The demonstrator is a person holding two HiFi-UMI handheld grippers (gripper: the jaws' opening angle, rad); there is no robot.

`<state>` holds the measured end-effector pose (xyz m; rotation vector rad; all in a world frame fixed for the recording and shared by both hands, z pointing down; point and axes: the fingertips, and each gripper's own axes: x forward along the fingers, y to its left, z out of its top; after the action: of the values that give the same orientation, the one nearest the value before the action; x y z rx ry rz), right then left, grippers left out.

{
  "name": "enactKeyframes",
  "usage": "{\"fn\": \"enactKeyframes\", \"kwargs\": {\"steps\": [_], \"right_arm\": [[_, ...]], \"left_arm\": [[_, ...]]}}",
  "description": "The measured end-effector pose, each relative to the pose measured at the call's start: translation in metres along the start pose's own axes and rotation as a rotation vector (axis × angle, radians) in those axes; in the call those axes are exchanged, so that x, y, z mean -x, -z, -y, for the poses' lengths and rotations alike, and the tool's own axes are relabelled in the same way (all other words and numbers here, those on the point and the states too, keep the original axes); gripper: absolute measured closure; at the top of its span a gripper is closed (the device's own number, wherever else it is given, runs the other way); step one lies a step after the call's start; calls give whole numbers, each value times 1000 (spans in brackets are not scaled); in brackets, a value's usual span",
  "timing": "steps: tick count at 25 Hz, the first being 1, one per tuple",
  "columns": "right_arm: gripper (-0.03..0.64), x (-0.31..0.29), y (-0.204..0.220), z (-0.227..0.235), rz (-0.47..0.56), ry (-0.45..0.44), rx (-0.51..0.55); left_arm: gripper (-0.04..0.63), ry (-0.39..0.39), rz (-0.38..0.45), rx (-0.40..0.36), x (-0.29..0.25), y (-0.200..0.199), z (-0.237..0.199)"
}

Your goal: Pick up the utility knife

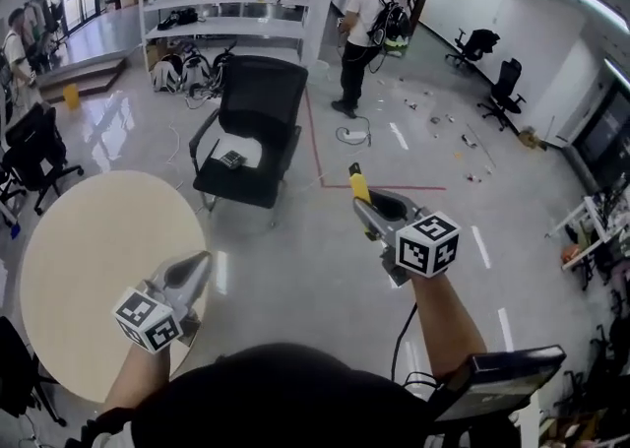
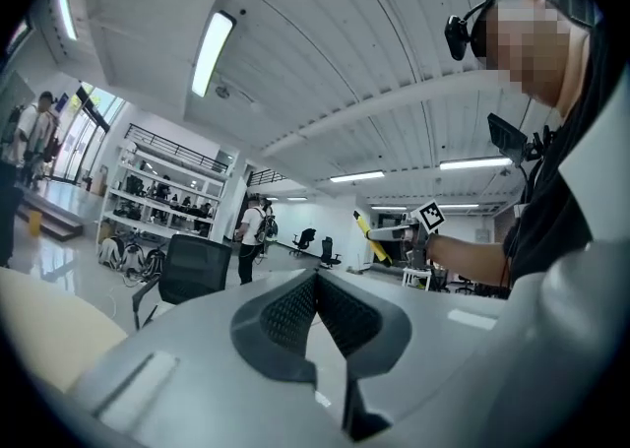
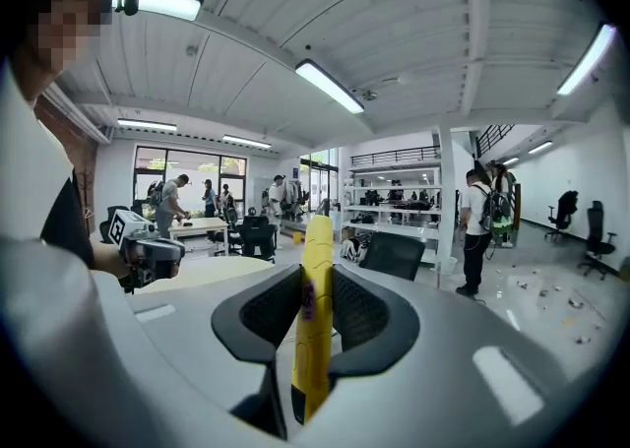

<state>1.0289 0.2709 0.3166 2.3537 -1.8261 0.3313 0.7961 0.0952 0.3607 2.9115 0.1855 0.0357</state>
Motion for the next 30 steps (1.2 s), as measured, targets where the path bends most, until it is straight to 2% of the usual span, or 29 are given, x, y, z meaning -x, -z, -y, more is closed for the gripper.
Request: {"fn": "enactKeyframes", "kwargs": {"steps": [6,12,15,23,30], "right_arm": [[506,68,18,22,71,54,-63],[506,103,24,21,150,130,-95],[506,118,26,14,209,139,-126],[505,128,47,2,267,117,-201],[505,131,44,-2,281,105,-191]], "left_arm": [[595,114,4,-16,-49,4,49],[595,216,-21,-34,-88,1,56],[595,265,-38,-48,-99,2,59],[595,325,-61,-59,-118,0,68],[595,302,-66,-37,-114,0,62]]}}
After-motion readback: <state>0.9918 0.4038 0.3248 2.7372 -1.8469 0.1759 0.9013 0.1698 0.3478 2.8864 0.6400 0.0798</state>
